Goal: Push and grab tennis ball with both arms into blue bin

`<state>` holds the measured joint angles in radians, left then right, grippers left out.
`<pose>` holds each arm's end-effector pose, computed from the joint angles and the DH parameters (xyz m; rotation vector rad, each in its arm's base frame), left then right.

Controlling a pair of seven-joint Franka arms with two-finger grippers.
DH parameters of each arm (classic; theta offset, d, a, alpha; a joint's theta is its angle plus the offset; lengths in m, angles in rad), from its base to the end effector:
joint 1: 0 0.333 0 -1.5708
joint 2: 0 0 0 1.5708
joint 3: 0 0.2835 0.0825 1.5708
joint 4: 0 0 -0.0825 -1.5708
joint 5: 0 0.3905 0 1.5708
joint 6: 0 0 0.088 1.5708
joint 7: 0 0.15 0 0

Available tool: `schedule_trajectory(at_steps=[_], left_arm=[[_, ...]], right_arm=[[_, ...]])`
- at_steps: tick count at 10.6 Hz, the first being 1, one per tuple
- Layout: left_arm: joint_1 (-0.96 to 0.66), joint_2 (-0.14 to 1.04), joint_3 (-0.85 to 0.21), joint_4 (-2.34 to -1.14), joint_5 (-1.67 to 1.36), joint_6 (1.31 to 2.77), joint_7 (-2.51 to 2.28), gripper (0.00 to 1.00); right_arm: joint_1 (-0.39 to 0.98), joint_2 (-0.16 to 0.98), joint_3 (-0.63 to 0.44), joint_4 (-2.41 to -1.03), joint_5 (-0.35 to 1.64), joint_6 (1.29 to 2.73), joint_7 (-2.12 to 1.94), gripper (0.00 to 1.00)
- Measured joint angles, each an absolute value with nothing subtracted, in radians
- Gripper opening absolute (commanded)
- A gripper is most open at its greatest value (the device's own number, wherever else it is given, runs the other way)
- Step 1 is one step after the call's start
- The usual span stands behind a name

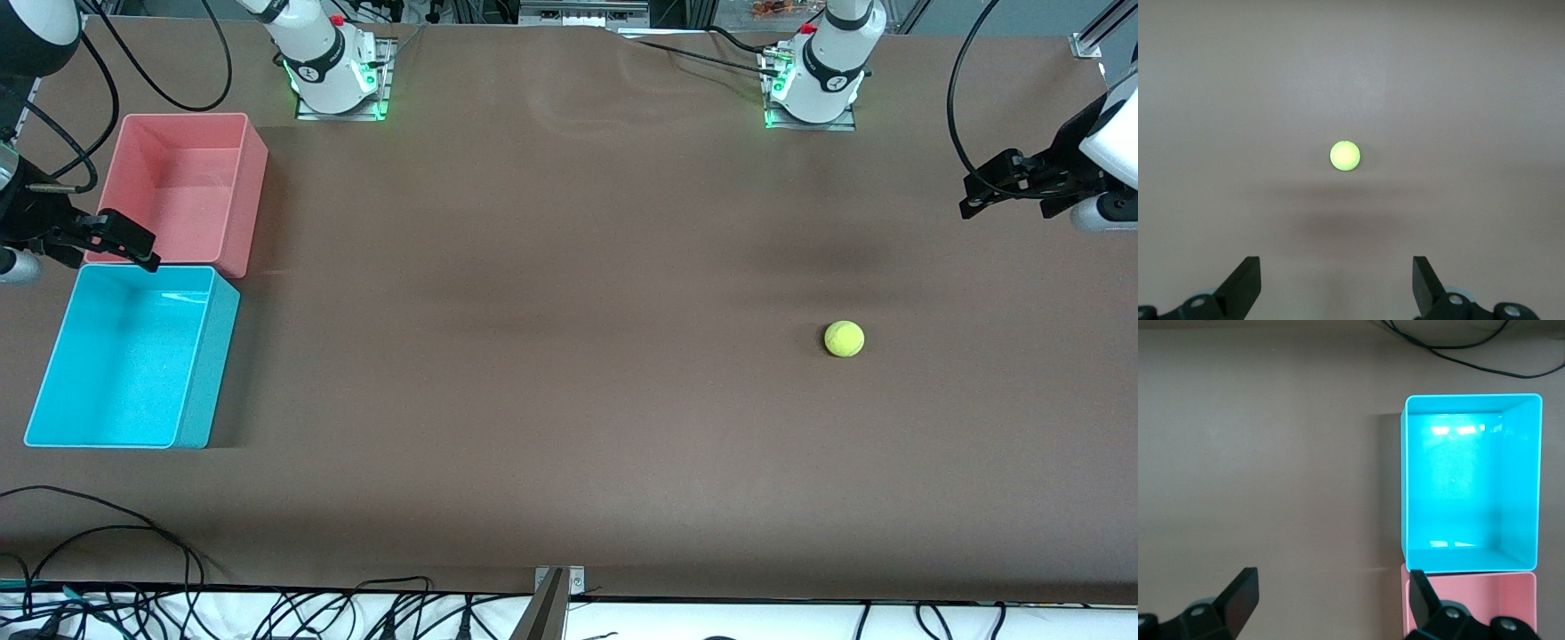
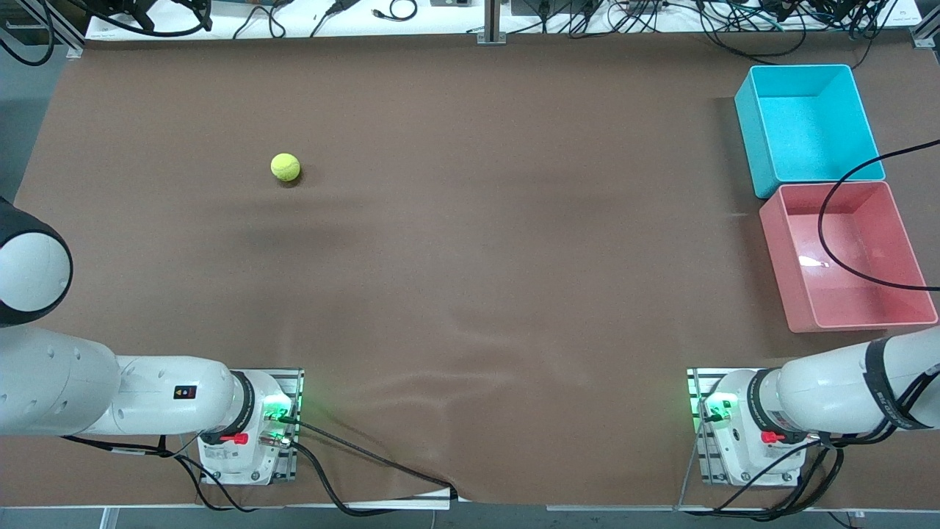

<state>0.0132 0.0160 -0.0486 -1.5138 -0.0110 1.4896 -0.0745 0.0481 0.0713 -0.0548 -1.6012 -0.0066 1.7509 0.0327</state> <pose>0.5553 -0.0212 0.5602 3.1308 0.0601 -0.0638 0.5988 -0.0041 0.5098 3.1292 -0.0597 0.1231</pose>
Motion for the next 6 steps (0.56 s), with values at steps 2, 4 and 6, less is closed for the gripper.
schedule_trajectory(at_steps=[2,4,6], left_arm=[[0.013,0.017,-0.046,-1.512,-0.011,1.490,-0.074,1.00],[0.013,0.019,-0.046,-1.512,-0.011,1.490,-0.074,1.00],[0.013,0.019,-0.046,-1.512,-0.011,1.490,-0.074,1.00]], right_arm=[[0.041,0.073,-0.055,-1.601,-0.007,1.751,0.033,1.00],[0.040,0.073,-0.055,-1.601,-0.007,1.751,0.033,1.00],[0.040,0.074,-0.055,-1.601,-0.007,1.751,0.033,1.00]])
